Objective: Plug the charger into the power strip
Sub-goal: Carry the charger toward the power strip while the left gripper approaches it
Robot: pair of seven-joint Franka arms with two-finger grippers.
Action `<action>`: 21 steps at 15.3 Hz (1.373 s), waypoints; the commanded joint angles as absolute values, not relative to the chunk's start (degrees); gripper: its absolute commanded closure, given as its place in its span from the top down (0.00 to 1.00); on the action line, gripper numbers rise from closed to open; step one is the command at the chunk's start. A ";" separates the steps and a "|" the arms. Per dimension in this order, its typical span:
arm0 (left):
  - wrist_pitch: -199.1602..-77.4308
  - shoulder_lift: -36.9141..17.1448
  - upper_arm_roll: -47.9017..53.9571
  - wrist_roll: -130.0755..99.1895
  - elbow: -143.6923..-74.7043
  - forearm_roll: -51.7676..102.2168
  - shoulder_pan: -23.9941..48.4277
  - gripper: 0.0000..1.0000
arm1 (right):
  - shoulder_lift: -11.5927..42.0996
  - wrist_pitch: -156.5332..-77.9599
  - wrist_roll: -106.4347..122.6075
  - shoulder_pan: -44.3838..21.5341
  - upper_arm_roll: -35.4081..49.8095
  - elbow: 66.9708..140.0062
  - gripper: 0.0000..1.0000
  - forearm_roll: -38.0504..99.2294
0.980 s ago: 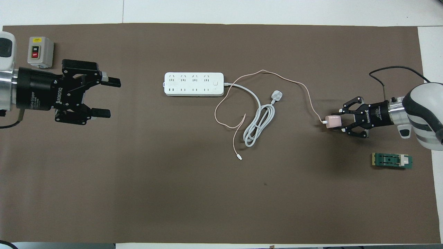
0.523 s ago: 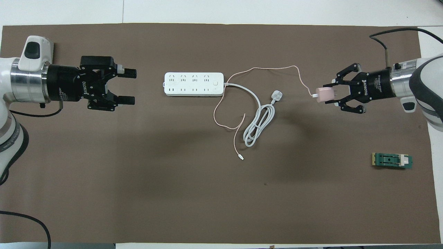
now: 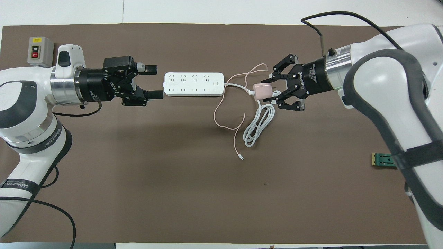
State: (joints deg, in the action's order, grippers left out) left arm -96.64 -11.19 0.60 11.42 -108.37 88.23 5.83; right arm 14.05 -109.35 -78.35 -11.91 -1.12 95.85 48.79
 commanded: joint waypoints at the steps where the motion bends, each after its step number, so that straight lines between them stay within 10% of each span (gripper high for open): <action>1: -93.18 -13.53 0.18 22.20 -108.90 91.75 7.03 1.00 | 15.11 -112.49 -85.58 -16.07 -1.32 93.61 0.11 50.89; 21: -102.28 -16.07 0.09 39.63 -115.84 93.08 15.45 1.00 | 22.76 -115.31 -82.88 -22.15 -0.97 88.42 0.13 52.47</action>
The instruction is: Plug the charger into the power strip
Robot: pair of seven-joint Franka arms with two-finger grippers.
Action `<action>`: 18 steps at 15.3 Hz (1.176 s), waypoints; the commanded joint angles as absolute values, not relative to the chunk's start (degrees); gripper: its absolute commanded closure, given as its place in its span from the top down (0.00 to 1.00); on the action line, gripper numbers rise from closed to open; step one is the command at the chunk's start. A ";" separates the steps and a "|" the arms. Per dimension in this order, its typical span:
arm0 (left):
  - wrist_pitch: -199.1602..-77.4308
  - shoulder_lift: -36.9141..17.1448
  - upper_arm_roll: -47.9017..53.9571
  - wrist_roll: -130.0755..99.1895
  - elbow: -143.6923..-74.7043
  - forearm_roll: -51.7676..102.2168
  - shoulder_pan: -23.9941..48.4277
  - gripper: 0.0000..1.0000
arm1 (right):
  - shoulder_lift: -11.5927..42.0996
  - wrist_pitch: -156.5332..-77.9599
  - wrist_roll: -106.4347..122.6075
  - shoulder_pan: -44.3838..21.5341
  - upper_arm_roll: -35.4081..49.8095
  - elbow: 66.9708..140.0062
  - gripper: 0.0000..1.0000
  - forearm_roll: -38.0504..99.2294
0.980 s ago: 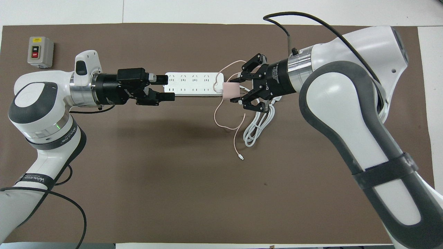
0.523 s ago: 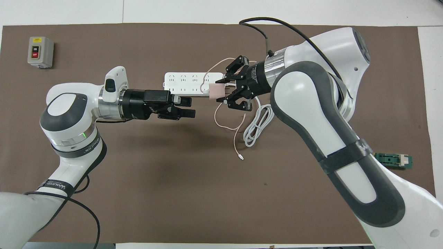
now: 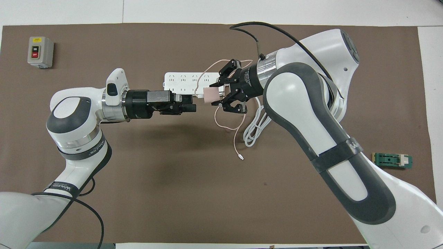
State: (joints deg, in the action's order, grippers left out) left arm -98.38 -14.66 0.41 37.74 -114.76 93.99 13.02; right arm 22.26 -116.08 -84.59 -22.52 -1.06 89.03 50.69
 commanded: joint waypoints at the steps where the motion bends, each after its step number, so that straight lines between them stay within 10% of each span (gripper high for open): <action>1: -103.09 -17.21 0.09 40.42 -115.14 93.42 16.25 1.00 | 22.76 -115.31 -82.79 -22.15 -0.97 88.50 0.13 52.47; 18: -109.16 -18.90 0.09 41.75 -111.45 100.46 17.92 1.00 | 22.68 -118.12 -85.34 -22.67 -0.97 89.56 0.13 52.56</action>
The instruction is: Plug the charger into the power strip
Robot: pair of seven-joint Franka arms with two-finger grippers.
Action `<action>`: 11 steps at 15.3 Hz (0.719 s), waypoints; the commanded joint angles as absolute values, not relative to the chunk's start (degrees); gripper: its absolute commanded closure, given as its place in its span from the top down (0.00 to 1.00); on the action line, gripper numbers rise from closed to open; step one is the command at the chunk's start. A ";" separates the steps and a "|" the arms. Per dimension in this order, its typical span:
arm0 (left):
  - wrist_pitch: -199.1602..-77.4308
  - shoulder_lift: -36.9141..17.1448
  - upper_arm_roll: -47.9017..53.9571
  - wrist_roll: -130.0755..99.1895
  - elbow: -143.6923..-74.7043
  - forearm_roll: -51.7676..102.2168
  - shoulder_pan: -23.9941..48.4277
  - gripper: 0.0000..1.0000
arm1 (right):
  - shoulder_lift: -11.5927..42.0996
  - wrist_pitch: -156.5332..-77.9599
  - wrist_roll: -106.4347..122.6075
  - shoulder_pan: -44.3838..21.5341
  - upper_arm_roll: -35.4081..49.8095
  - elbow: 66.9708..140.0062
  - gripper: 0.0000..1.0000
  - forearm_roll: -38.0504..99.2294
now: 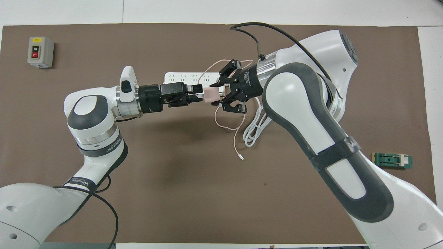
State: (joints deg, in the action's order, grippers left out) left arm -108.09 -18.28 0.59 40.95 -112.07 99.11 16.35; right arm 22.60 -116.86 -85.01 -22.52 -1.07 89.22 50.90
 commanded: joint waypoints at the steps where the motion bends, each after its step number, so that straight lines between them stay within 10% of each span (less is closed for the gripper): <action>1: -109.16 -18.90 0.17 41.66 -111.36 100.55 18.02 1.00 | 22.68 -118.12 -85.34 -22.68 -0.97 89.56 0.13 52.56; 11: -109.86 -18.81 0.18 41.57 -111.45 102.66 19.07 1.00 | 22.68 -120.14 -85.87 -23.91 -0.97 90.09 0.13 52.65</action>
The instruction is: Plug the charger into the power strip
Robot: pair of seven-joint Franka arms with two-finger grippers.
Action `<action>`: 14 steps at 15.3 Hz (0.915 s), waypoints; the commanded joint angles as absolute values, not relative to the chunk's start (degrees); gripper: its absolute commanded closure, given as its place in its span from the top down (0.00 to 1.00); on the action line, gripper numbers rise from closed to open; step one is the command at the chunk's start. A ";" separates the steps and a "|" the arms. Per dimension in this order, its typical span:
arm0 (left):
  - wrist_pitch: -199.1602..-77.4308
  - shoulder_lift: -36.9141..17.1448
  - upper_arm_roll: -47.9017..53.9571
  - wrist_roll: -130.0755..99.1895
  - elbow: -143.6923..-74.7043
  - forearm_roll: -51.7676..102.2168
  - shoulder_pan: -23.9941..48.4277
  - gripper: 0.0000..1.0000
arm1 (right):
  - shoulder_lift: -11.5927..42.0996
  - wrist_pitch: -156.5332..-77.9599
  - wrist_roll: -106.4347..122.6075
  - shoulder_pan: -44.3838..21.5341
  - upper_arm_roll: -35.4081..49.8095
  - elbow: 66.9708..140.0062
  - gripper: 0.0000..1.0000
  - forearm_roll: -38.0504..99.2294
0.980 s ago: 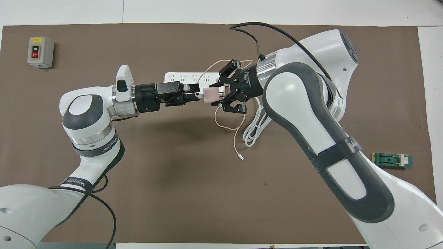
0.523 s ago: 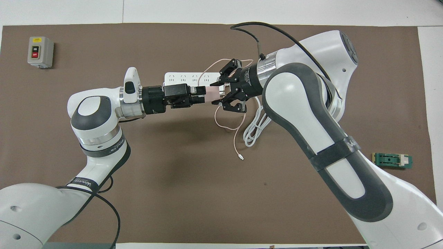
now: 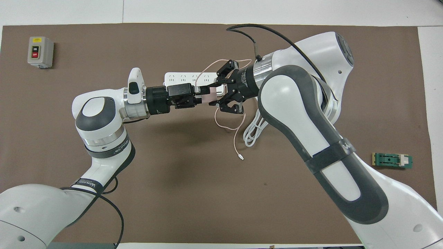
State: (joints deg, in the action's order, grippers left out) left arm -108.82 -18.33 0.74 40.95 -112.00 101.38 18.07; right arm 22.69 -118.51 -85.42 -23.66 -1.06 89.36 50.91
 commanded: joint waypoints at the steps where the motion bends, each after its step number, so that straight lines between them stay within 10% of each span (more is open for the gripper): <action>1: -109.52 -18.72 0.18 41.40 -111.45 102.66 18.99 1.00 | 22.68 -120.23 -85.96 -24.17 -0.97 90.09 0.13 52.65; 14: -105.38 -17.84 -0.09 40.87 -113.64 101.16 17.05 1.00 | 22.68 -120.67 -85.87 -24.17 -0.97 90.18 0.13 52.65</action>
